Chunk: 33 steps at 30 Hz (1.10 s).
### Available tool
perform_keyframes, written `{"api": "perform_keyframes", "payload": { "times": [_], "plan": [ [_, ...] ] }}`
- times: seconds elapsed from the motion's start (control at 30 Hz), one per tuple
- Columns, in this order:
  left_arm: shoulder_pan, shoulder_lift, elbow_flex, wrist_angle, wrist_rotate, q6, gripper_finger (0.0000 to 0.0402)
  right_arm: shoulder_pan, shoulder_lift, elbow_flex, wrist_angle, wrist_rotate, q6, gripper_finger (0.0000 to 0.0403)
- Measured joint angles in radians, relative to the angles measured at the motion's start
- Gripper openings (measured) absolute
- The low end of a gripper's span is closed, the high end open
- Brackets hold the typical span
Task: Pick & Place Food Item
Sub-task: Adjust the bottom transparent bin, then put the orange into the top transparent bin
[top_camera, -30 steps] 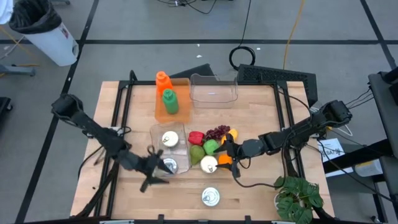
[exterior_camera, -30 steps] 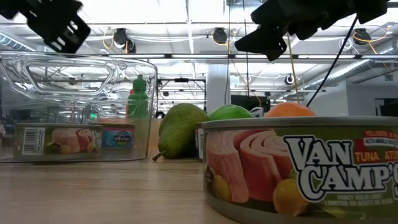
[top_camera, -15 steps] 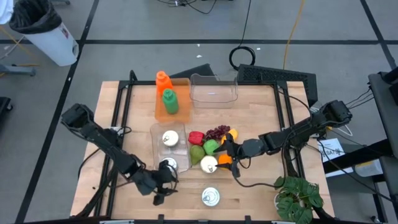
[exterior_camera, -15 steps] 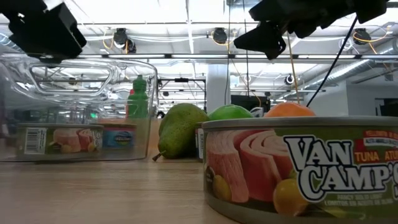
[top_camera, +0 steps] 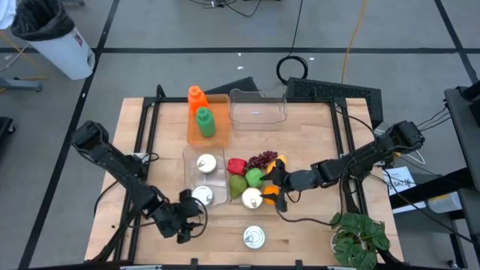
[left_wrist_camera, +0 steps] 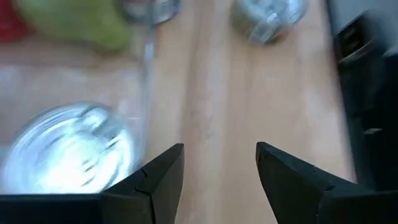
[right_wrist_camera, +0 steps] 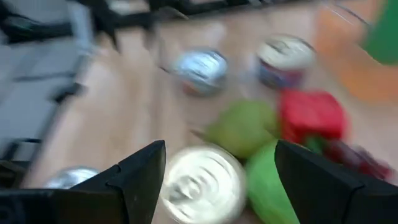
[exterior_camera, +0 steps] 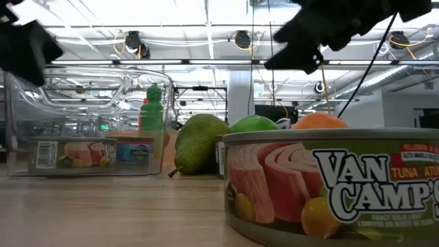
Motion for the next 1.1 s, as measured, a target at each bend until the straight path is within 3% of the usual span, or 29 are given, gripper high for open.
{"api": "perform_keyframes", "payload": {
  "times": [0.2,0.5,0.83,1.1],
  "plan": [
    [-0.013,-0.092,0.002,0.005,-0.048,0.051,0.0214,0.004,0.131,0.153,-0.308,0.093,0.154,0.0283],
    [-0.032,-0.224,0.003,0.042,-0.245,0.314,0.0214,-0.072,0.399,0.421,-0.734,0.039,0.314,0.0283],
    [0.006,-0.325,0.003,0.046,-0.286,0.497,0.0214,-0.094,0.404,0.418,-0.927,-0.013,0.484,0.0283],
    [0.048,-0.319,0.003,0.007,-0.282,0.522,0.0214,-0.09,0.377,0.42,-1.111,0.021,0.579,0.0283]
  ]
}}
